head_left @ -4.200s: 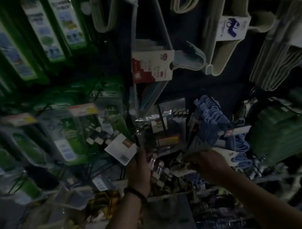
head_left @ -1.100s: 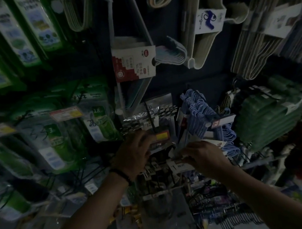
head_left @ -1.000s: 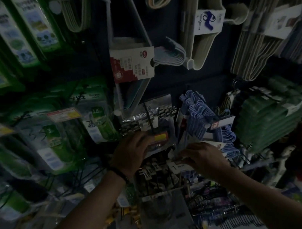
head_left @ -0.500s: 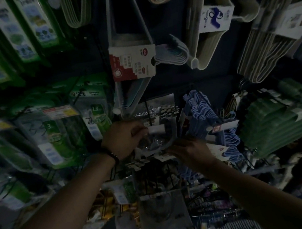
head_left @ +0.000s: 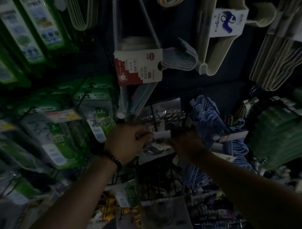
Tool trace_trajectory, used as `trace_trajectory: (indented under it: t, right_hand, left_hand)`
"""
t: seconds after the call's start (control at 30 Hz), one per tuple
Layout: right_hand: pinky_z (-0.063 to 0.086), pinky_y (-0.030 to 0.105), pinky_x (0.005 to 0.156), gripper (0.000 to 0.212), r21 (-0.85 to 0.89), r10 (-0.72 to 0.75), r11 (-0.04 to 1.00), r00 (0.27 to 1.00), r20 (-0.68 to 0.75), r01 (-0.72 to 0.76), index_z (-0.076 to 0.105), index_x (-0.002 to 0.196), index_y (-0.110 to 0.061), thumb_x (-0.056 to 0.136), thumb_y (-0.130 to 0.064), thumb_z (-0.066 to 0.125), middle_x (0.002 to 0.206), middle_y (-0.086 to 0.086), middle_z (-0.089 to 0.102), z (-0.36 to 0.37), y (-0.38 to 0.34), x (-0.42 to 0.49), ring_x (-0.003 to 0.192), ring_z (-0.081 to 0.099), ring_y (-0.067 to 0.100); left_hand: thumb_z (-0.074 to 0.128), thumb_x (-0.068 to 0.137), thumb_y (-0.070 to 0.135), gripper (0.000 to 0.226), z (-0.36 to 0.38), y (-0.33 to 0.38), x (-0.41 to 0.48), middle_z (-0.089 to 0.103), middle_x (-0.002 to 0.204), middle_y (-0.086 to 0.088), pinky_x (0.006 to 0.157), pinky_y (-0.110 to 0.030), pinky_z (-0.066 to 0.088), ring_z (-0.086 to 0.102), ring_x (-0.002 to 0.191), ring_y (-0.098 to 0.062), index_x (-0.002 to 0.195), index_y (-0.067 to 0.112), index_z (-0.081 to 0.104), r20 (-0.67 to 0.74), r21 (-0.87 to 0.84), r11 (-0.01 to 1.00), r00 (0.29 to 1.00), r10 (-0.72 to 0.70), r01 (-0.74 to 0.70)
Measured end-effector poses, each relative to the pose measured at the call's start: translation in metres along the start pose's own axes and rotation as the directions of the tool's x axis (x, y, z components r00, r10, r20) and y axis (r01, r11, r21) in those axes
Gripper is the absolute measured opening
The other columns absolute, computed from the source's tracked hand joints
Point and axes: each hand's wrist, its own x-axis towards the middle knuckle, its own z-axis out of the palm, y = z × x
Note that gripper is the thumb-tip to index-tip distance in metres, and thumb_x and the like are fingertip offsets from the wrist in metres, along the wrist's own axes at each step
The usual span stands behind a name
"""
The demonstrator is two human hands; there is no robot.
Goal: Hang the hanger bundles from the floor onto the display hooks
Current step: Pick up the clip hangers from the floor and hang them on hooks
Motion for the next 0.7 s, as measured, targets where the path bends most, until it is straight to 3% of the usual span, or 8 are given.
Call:
trace_trajectory:
  t: [0.1,0.2,0.33,0.4,0.47,0.5,0.6,0.7]
  right_hand:
    - [0.06,0.038,0.057,0.015,-0.033,0.062,0.998,0.998,0.026,-0.061,0.08,0.086,-0.006,0.075,-0.009,0.089,0.081,0.015,0.076,-0.004,0.009,0.014,0.069,0.075,0.035]
    - [0.059,0.045,0.091,0.026,0.129,0.112,0.984,0.988,0.107,-0.126,0.077,0.122,-0.015,0.1,-0.014,0.065,0.121,0.015,0.075,0.004,0.017,0.036,0.109,0.072,0.036]
    - [0.048,0.04,0.108,0.034,0.226,0.154,0.954,0.969,0.191,-0.197,0.068,0.139,-0.023,0.107,-0.026,0.061,0.14,0.01,0.068,0.028,0.023,0.058,0.13,0.062,0.03]
    - [0.054,0.049,0.103,0.035,0.214,0.124,0.966,0.988,0.097,-0.142,0.071,0.135,-0.015,0.1,-0.018,0.073,0.133,0.017,0.071,0.039,0.026,0.059,0.123,0.067,0.036]
    - [0.063,0.054,0.088,0.031,0.257,0.091,0.964,0.991,-0.096,-0.064,0.08,0.114,-0.004,0.085,-0.013,0.086,0.109,0.022,0.078,0.05,0.032,0.056,0.1,0.076,0.041]
    - [0.062,0.056,0.091,0.029,0.278,0.114,0.958,0.979,-0.169,-0.064,0.08,0.111,-0.002,0.087,-0.018,0.084,0.107,0.023,0.078,0.055,0.034,0.053,0.101,0.076,0.042]
    - [0.04,0.058,0.112,0.04,0.253,0.271,0.936,0.96,-0.072,-0.245,0.075,0.122,-0.007,0.099,-0.038,0.066,0.127,0.026,0.068,0.061,0.028,0.031,0.128,0.059,0.049]
    - [0.044,0.057,0.1,0.043,0.222,0.292,0.94,0.948,-0.129,-0.26,0.068,0.124,-0.003,0.095,-0.034,0.059,0.123,0.031,0.064,0.07,-0.001,-0.016,0.119,0.058,0.054]
  left_hand:
    - [0.053,0.094,0.067,0.043,0.001,0.002,-0.002,0.078,0.101,0.013,0.079,-0.039,0.061,0.071,0.089,-0.006,0.104,0.035,0.079,0.009,-0.052,0.998,1.0,-0.019,0.02]
    - [0.065,0.098,0.054,0.027,0.005,-0.001,-0.005,0.077,0.103,0.014,0.083,-0.04,0.061,0.071,0.09,-0.007,0.104,0.032,0.08,0.022,-0.079,0.997,0.999,-0.025,0.027]
    - [0.07,0.097,0.05,0.027,0.009,-0.002,-0.014,0.073,0.103,0.008,0.084,-0.043,0.061,0.07,0.089,-0.014,0.105,0.026,0.08,0.018,-0.121,0.988,0.995,-0.095,0.096]
    - [0.068,0.095,0.054,0.036,0.015,-0.003,-0.021,0.072,0.103,0.005,0.083,-0.044,0.061,0.069,0.088,-0.016,0.105,0.021,0.079,0.011,-0.155,0.98,0.992,-0.126,0.127]
    - [0.068,0.096,0.052,0.035,0.022,-0.002,-0.029,0.07,0.103,0.006,0.082,-0.044,0.06,0.068,0.086,-0.018,0.105,0.02,0.078,0.014,-0.193,0.97,0.989,-0.149,0.149]
    - [0.069,0.096,0.052,0.032,0.025,-0.003,-0.033,0.068,0.104,0.007,0.082,-0.042,0.059,0.067,0.085,-0.017,0.104,0.022,0.077,0.005,-0.199,0.969,0.989,-0.149,0.147]
    - [0.073,0.093,0.053,0.03,0.027,-0.004,-0.047,0.068,0.114,0.005,0.088,-0.035,0.059,0.068,0.09,-0.018,0.109,0.028,0.074,0.01,-0.209,0.968,0.99,-0.143,0.142]
    - [0.07,0.092,0.057,0.035,0.028,-0.011,-0.075,0.068,0.115,0.002,0.086,-0.032,0.057,0.067,0.09,-0.016,0.108,0.026,0.075,0.011,-0.202,0.969,0.99,-0.144,0.143]
